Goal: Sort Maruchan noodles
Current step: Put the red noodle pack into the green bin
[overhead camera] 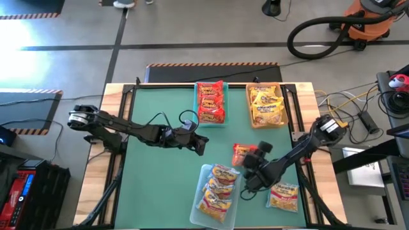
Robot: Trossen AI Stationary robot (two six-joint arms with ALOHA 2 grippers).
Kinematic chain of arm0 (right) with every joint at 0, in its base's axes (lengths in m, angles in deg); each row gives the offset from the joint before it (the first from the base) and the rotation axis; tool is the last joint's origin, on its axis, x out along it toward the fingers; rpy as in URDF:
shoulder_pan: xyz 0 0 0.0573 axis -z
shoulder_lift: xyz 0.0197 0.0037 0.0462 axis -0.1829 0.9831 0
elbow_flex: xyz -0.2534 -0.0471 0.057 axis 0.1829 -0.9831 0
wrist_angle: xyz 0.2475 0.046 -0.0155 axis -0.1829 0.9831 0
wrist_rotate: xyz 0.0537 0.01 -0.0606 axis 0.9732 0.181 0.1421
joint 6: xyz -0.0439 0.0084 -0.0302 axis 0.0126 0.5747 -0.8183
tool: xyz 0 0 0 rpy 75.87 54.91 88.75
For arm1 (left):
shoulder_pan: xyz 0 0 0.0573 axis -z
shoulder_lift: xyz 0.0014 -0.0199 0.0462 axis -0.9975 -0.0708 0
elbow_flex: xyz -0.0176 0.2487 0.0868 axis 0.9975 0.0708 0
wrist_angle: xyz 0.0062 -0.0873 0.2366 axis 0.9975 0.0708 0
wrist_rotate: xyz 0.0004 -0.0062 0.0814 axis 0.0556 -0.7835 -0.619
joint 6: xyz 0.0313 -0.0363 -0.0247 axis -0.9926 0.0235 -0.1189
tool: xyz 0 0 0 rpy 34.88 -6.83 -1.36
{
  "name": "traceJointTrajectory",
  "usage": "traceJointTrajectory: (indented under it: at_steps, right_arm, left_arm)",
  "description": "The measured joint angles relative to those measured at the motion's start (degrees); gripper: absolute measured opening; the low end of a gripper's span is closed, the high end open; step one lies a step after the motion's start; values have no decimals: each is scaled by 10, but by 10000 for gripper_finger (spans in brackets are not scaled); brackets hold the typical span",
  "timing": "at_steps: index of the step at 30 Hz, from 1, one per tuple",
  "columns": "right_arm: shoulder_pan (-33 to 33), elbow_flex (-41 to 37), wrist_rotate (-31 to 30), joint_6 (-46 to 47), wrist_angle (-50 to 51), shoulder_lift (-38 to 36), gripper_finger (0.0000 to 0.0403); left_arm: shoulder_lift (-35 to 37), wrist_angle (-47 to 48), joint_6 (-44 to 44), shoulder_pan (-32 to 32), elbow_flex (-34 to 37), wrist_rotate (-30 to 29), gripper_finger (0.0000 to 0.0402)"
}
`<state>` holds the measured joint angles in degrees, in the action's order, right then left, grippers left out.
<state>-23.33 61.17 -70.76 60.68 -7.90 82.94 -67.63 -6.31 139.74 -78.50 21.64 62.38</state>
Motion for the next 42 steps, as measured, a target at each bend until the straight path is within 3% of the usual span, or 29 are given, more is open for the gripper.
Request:
traceJointTrajectory:
  at_steps: [3, 6, 13, 19, 25, 37, 42]
  right_arm:
    - [16, 12, -22, -106, 1, 0, 139]
    - [26, 41, 5, -126, 29, -1, 139]
    - [27, 141, 70, 41, 151, -24, 139]
    - [-5, 139, 116, 246, 147, -57, 139]
    - [-29, 122, 113, 434, 143, -58, 139]
    - [-30, 13, 128, 567, 51, -52, 139]
    - [-25, -30, 127, 573, 6, -52, 139]
  left_arm:
    - [0, 0, 0, 0, 0, -1, 36]
    - [0, 0, 0, 0, 0, -1, 36]
    - [0, 0, 0, -1, 0, -14, 36]
    - [0, 0, -2, -2, 0, -15, 36]
    - [0, 0, -4, -4, 0, -16, 36]
    - [0, 0, -5, -8, 0, -16, 36]
    - [0, 0, -5, -8, 0, -16, 36]
